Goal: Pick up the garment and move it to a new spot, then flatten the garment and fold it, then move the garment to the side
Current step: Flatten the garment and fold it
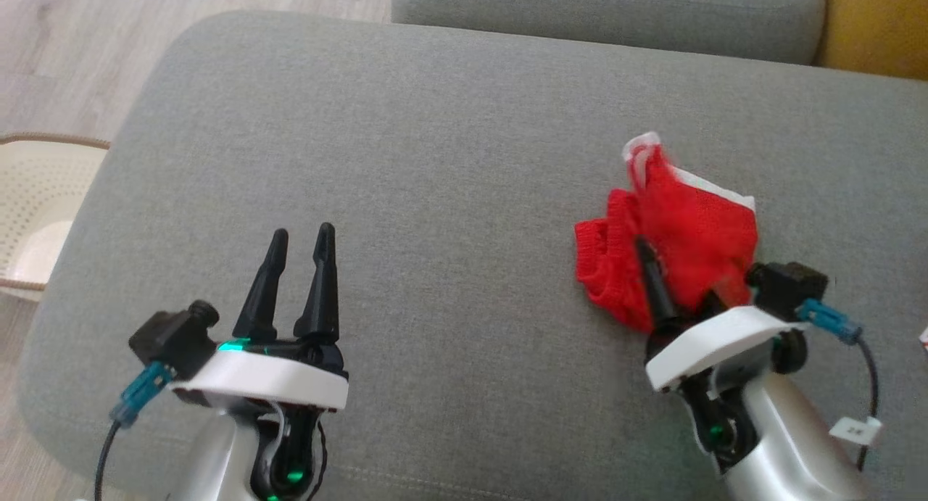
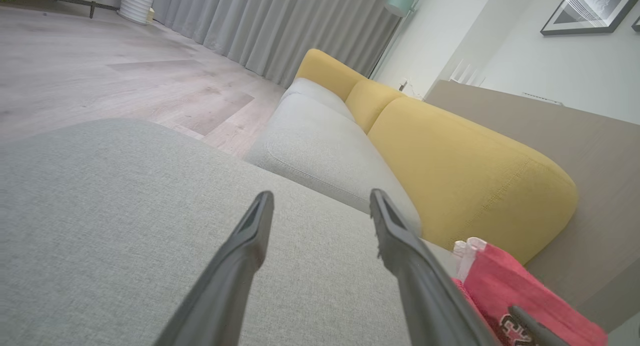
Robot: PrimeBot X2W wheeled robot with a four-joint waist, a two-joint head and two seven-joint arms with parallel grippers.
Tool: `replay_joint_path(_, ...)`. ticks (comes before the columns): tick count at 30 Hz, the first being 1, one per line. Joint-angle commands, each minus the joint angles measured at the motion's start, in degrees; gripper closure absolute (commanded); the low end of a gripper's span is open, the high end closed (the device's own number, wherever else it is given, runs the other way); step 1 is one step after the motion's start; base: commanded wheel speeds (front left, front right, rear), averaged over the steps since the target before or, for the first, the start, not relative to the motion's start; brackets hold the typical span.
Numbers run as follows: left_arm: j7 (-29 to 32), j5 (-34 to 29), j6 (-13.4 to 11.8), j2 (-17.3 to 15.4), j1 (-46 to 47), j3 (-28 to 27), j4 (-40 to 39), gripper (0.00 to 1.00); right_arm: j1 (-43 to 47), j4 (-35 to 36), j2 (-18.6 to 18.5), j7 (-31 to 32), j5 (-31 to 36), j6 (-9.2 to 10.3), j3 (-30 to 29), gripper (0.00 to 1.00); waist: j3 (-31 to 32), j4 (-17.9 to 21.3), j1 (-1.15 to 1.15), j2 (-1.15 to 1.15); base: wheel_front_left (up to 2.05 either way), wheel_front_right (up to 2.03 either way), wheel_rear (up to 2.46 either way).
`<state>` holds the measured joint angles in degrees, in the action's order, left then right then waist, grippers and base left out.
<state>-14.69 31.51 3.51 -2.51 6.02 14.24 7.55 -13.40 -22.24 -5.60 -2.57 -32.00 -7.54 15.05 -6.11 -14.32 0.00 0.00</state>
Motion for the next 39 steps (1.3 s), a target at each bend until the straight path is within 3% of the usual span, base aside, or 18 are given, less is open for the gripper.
replay_joint_path(1, -0.3, 0.45, -0.15, -0.37, 1.34, -1.68, -1.78, 0.0, -1.2, 1.65, 0.05, -0.9, -0.7, 0.05, 1.9, 0.0, 0.01, -0.39, 0.0, 0.0, 0.0, 0.0, 0.0)
replay_joint_path(18, -0.31, 1.88, -0.8, -0.37, 2.45, 0.01, -1.93, 0.0, -5.91, -8.61, 0.51, 1.37, -1.12, 0.05, 7.1, 0.0, -3.33, -3.36, 0.0, 0.0, 0.0, 0.0, 0.0)
replay_joint_path(24, -0.31, 1.09, -0.78, -0.37, 2.51, -1.04, -1.93, 0.0, -7.23, -8.0, 0.26, -1.06, -2.47, 0.05, 7.18, 0.0, -2.19, -0.62, 0.0, 0.0, 0.0, 0.0, 0.0)
replay_joint_path(29, -0.31, 0.73, -0.58, -0.37, 2.55, -1.9, -2.14, 0.0, -7.97, -5.3, -3.31, -5.75, -0.53, 0.05, 6.3, 0.0, -1.14, 2.64, 0.0, 0.0, 0.0, 0.0, 0.0)
replay_joint_path(34, -0.31, 1.14, -0.37, -0.37, 2.37, -2.87, -2.5, 0.0, -7.1, -1.87, -7.22, -10.05, 6.74, 0.05, 3.64, 0.0, 0.04, 6.22, 0.0, 0.0, 0.0, 0.0, 0.0)
replay_joint_path(39, -0.31, 1.53, -0.44, -0.37, 2.51, -3.8, -2.94, 0.0, -4.37, 1.36, -7.8, -11.51, 12.57, 0.05, -0.22, 0.0, 0.87, 9.01, 0.0, 0.0, 0.0, 0.0, 0.0)
